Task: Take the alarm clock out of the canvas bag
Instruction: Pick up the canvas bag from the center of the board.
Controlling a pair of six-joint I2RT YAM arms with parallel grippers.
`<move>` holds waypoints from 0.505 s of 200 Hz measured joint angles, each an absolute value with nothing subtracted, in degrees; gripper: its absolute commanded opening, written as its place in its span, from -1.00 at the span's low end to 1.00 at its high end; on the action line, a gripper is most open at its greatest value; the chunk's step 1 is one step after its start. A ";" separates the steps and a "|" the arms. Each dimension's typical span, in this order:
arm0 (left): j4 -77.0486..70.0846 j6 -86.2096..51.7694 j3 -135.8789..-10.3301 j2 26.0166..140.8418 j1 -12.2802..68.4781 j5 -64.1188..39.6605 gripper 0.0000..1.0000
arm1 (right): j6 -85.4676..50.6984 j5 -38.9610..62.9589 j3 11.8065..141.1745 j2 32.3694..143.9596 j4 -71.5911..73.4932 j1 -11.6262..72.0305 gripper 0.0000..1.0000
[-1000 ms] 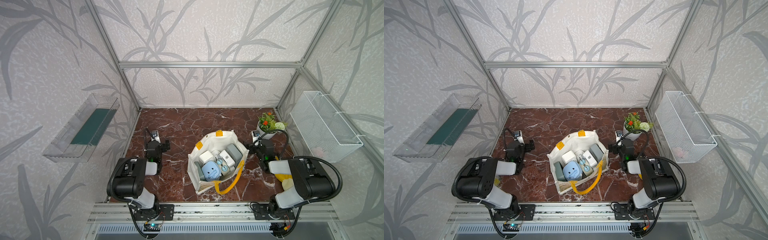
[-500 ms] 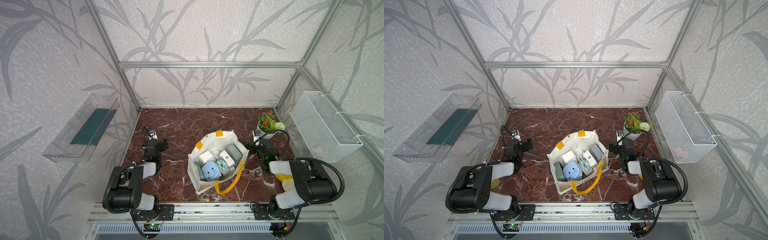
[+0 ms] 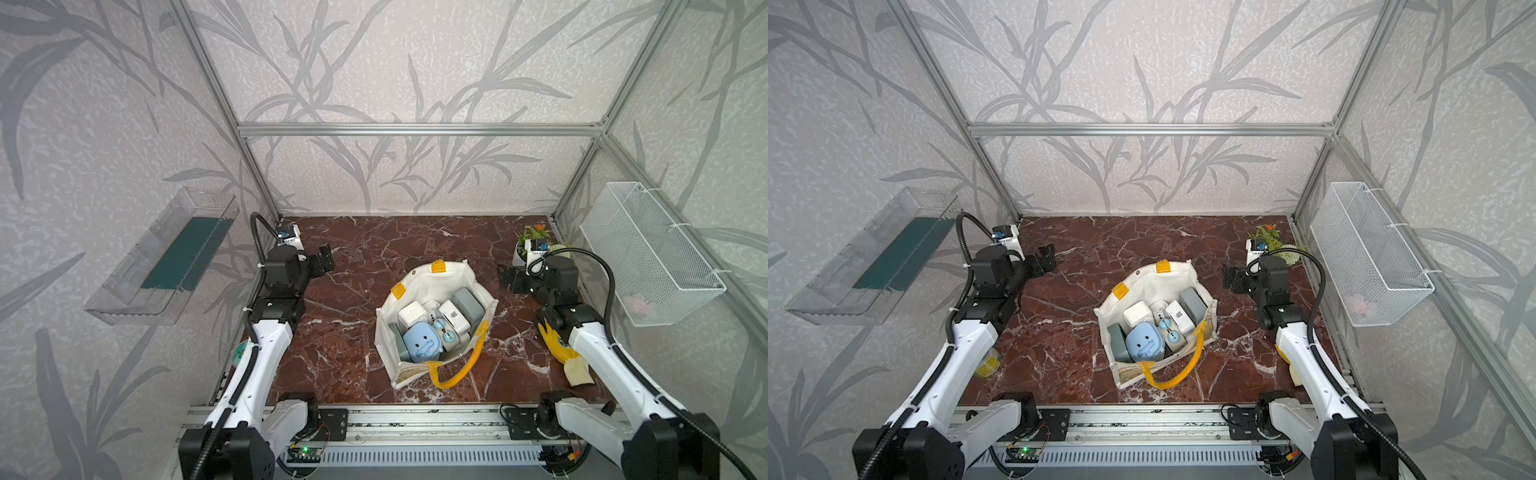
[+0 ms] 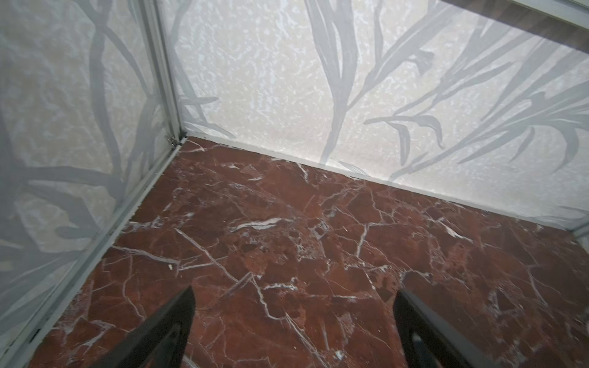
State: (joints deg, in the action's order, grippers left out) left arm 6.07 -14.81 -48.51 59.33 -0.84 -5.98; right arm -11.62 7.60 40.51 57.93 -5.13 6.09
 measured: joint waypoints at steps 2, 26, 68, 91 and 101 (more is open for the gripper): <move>6.59 -14.92 -48.75 59.35 -0.80 -6.42 0.98 | -11.84 7.75 40.51 57.69 -5.41 6.09 0.78; 12.60 -15.20 -50.74 59.33 0.54 -10.26 0.98 | -15.46 10.26 40.51 53.23 -10.17 6.39 0.75; 19.66 -14.74 -52.97 58.94 4.95 -14.70 0.96 | -20.93 13.47 40.51 49.60 -14.26 7.38 0.73; 22.63 -13.76 -55.90 59.42 8.78 -16.99 0.93 | -22.90 14.46 40.49 49.52 -15.33 8.10 0.72; 23.27 -13.34 -57.08 59.72 10.70 -18.11 0.91 | -23.57 14.74 40.49 49.52 -15.57 8.36 0.71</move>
